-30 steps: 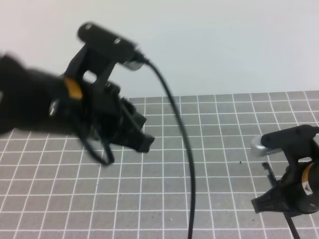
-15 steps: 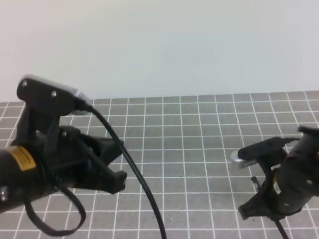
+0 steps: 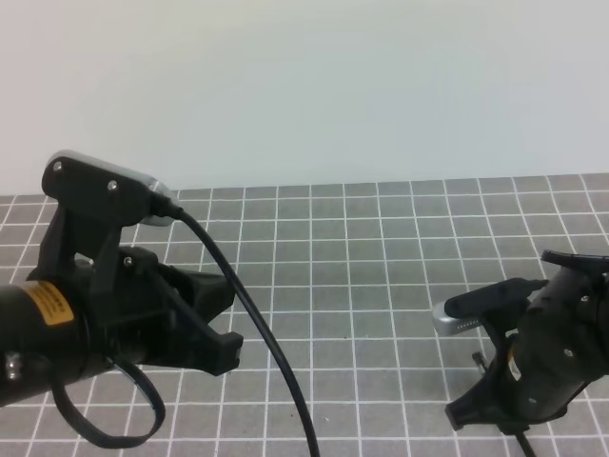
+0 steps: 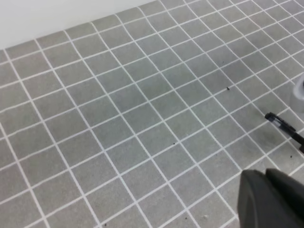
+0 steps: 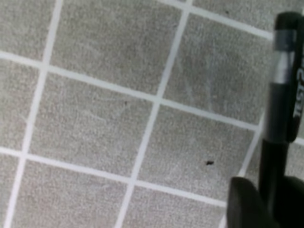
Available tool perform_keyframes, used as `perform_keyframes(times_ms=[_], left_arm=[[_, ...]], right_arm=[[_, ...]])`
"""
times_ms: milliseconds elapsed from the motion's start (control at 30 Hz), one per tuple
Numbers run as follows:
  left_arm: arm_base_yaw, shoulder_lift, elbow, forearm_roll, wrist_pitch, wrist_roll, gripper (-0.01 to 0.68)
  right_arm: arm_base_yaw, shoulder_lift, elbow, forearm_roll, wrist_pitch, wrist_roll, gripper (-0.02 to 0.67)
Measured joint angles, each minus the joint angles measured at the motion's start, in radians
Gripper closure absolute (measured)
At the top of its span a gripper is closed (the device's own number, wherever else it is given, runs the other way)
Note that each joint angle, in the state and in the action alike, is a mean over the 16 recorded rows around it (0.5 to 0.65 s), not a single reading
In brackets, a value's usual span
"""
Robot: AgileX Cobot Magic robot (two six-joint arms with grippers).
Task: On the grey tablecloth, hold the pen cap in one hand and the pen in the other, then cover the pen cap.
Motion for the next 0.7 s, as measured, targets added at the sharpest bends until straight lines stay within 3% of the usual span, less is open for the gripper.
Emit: perform_keyframes(times_ms=[167,267,700], left_arm=[[0.000,0.000,0.000,0.001,0.004,0.002,0.673],[0.000,0.000,0.000,0.002,0.007,0.004,0.673],[0.000,0.000,0.000,0.010,0.005,0.006,0.673]], right_arm=[[0.000,-0.013,-0.001,-0.021,0.008,-0.001,0.353],[0.000,-0.035,-0.002,-0.050,0.022,-0.004,0.350],[0.000,-0.355,0.031,-0.209,0.073,-0.026,0.615]])
